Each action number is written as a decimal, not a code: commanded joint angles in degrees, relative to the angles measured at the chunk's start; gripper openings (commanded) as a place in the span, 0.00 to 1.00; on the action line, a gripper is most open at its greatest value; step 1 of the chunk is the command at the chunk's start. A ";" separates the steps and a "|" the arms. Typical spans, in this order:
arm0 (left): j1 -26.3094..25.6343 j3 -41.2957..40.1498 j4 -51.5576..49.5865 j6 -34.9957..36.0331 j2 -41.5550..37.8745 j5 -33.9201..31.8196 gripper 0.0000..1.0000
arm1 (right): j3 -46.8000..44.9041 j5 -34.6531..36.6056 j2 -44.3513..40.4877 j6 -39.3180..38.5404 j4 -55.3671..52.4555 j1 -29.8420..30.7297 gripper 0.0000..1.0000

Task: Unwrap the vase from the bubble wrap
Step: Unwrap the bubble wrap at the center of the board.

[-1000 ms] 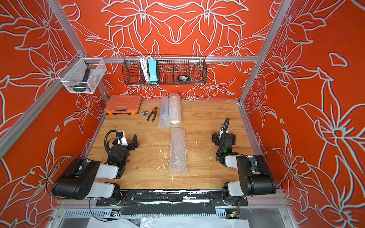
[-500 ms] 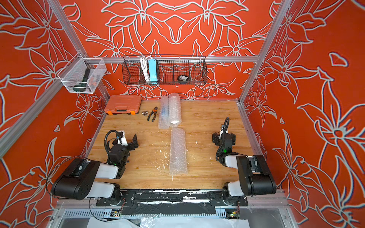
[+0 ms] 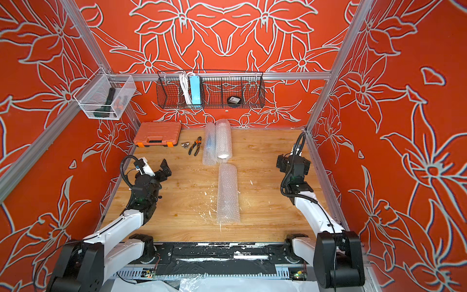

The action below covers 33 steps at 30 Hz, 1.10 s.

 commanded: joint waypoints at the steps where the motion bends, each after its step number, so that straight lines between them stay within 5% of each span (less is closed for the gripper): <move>1: 0.27 2.90 -16.24 -11.46 -2.72 9.02 0.98 | 3.63 -11.12 -0.17 5.75 -16.73 0.10 0.98; 5: 0.18 3.71 -21.00 -16.10 -3.00 24.70 0.98 | 8.64 -20.02 1.32 7.34 -26.44 3.97 0.98; 12: -2.63 1.77 -16.84 -21.11 4.23 46.88 0.98 | 14.84 -19.57 4.59 7.06 -34.99 18.57 0.99; 23: -11.35 1.73 -11.52 -23.61 12.89 51.49 0.96 | 27.59 -14.14 16.78 3.67 -41.76 35.00 0.94; 33: -12.08 1.46 -10.57 -23.90 15.04 52.49 0.94 | 40.20 -6.08 32.18 4.14 -47.87 43.92 0.83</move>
